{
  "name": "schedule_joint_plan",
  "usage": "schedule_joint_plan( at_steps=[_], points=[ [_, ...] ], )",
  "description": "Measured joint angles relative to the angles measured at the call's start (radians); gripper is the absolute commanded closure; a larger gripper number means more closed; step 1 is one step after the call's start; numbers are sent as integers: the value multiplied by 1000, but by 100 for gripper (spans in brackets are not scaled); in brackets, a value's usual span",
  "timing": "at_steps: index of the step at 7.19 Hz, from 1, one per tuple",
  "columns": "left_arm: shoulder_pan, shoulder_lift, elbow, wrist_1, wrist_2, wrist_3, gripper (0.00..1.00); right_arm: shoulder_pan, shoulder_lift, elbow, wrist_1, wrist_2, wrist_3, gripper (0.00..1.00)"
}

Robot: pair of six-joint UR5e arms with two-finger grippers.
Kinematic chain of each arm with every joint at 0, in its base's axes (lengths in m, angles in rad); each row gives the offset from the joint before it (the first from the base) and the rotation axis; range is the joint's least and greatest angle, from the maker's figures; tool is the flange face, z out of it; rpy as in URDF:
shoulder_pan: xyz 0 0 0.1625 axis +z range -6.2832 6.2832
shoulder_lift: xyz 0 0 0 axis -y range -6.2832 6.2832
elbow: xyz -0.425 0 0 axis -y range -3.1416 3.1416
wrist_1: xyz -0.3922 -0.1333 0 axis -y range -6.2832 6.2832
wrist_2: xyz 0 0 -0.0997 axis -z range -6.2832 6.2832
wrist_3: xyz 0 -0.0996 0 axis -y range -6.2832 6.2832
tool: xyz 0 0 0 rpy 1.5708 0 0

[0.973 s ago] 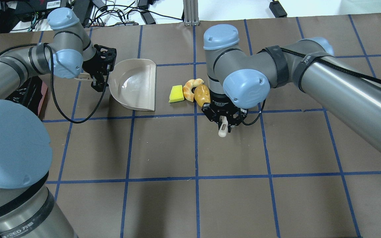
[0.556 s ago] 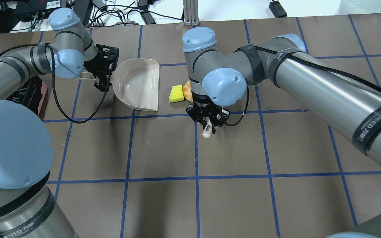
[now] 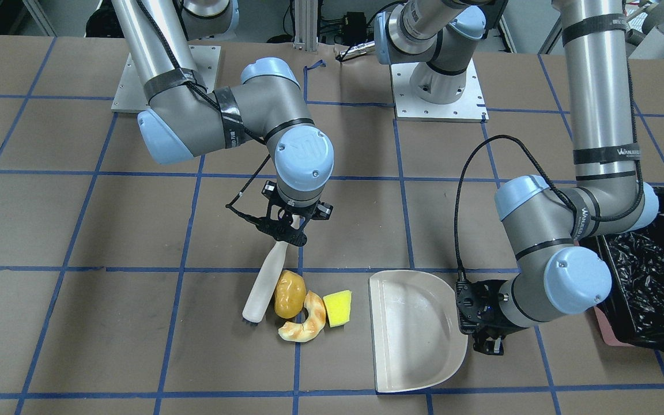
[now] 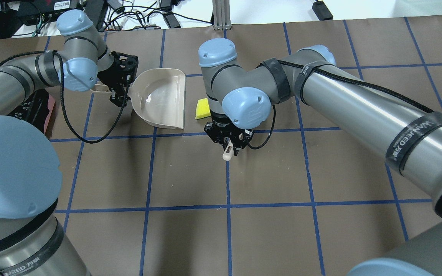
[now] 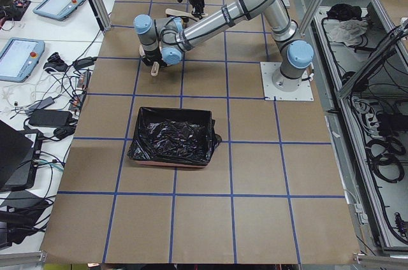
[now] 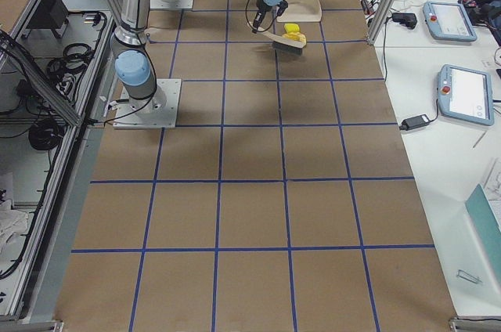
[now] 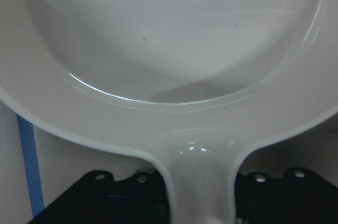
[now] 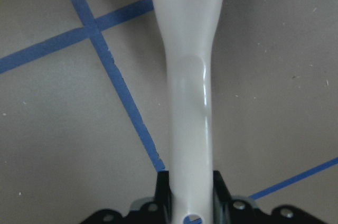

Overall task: Sweep and dump trash into bin
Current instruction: 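Sweep the sponge, roll and potato toward the dustpan with the right-held brush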

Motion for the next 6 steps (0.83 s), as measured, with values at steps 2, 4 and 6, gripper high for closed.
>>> schedule_joint_plan(
  at_steps=[2, 4, 6],
  points=[
    [0, 0, 0, 0, 1, 0, 100, 19, 26, -4, -43, 19, 21, 100],
    [-1, 1, -2, 0, 0, 0, 100, 23, 45, -31, -59, 34, 25, 100],
    [-3, 1, -3, 0, -1, -1, 100, 34, 92, -101, -58, 44, 10, 100]
  ],
)
